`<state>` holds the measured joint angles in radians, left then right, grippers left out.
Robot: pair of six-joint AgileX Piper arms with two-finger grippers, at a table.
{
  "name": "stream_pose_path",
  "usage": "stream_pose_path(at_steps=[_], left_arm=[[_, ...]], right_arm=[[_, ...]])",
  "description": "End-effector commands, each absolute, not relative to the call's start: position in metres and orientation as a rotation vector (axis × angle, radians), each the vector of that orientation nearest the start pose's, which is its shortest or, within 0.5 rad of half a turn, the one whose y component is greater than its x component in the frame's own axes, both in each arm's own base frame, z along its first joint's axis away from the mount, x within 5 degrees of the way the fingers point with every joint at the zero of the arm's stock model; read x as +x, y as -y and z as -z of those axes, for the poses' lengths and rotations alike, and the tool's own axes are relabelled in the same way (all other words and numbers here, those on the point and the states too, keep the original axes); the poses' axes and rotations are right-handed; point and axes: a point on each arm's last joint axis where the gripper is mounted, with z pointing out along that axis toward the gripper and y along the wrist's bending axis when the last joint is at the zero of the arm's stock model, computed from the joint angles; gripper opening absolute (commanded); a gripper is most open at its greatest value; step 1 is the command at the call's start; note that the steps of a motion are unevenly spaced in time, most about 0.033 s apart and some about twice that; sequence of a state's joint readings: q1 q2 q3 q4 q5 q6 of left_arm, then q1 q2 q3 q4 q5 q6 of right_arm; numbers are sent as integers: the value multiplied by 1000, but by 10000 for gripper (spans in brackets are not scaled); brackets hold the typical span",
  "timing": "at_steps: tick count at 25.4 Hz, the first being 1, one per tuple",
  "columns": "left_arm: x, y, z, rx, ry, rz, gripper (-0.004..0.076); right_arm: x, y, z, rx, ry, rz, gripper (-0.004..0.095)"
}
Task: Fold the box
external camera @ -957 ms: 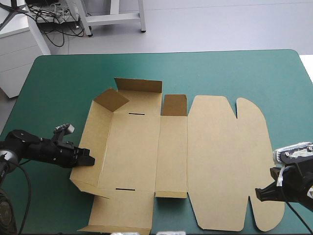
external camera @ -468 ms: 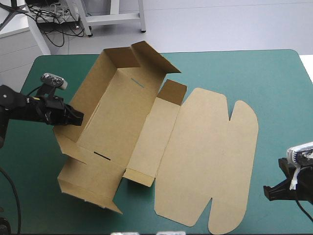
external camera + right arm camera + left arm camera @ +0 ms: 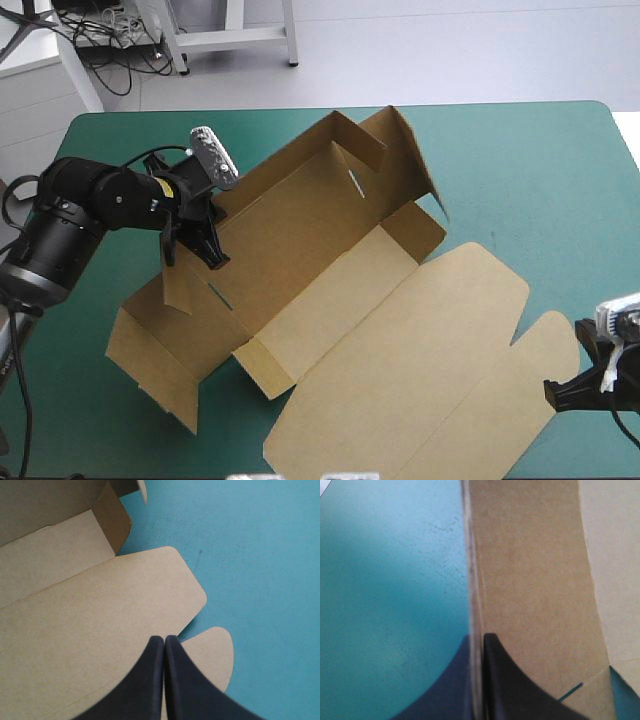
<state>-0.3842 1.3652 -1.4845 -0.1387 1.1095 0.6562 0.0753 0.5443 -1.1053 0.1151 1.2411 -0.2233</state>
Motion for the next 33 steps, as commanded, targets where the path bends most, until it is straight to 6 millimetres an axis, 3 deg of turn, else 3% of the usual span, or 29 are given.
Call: stream_pose_path(at_steps=[1,7,12,17,24,33], left_arm=[[244,129,-433,1249,-1939,-88,-10],[240,172,-439,1323,-1556,-243,-10],[234,195,-409,1502,-1404,-395,-10],[229,210,-389,1524,-1244,-433,-10],[216,220,-378,1546,-1121,-536,-10],[200,208,-353,1520,-1152,-547,-10]], right_arm=[[41,-12,-432,-320,-2058,-33,-20],[41,-12,-432,-320,-2055,-38,-20],[41,-13,-432,-309,-2057,-50,-20],[41,-13,-432,-310,-2059,-50,-20],[41,-13,-432,-301,-2060,-55,-20],[42,-12,-433,-272,-2050,-68,-20]])
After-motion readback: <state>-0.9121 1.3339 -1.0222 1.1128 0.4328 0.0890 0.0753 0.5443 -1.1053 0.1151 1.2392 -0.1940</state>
